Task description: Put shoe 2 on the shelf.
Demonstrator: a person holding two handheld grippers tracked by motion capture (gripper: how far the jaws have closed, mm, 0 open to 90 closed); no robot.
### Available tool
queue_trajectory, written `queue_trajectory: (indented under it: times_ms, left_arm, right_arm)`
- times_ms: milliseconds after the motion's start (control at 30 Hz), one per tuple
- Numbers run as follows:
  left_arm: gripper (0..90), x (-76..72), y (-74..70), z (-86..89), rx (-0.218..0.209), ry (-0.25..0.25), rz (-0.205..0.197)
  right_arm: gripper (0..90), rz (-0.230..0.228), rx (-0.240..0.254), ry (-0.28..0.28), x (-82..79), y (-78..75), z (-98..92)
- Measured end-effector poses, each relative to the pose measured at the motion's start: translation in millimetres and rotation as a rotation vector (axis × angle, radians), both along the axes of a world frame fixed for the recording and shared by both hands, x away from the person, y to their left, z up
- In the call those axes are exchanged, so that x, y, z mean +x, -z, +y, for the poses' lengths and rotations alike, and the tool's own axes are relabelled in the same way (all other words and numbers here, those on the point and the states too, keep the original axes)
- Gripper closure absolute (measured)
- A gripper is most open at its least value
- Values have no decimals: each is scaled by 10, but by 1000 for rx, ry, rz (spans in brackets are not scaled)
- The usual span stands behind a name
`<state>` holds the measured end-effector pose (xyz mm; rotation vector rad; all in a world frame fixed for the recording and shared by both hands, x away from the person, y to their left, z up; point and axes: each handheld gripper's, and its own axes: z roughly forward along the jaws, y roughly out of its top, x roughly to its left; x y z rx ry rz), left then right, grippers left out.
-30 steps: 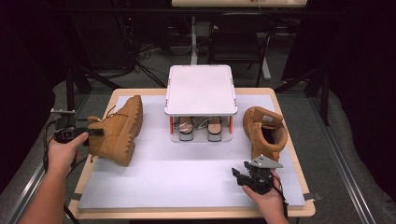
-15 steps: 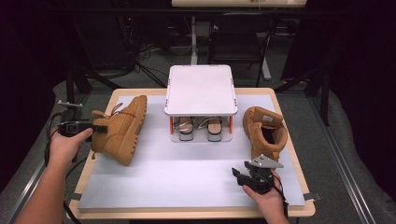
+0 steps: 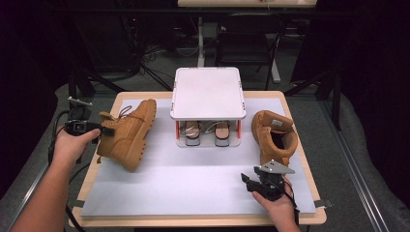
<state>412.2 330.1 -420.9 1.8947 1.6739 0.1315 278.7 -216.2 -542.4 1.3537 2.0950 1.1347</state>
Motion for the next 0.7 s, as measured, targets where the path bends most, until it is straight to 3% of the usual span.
queue_trajectory:
  times_ms: [200,300,467,700]
  left_arm:
    - [699,17,-65,-114,-39,29,12]
    - [725,25,-114,-256,-15,59,12]
    - [778,28,-129,-473,-24,110,3]
    - [795,37,-147,-787,38,151,18]
  right_arm:
    - [417,-1,2,0,0,0,-1]
    - [418,-5,6,4,1,1,-3]
    - [415,-6,4,2,3,-2,-11]
    - [415,-5,6,5,-2,-9,-21]
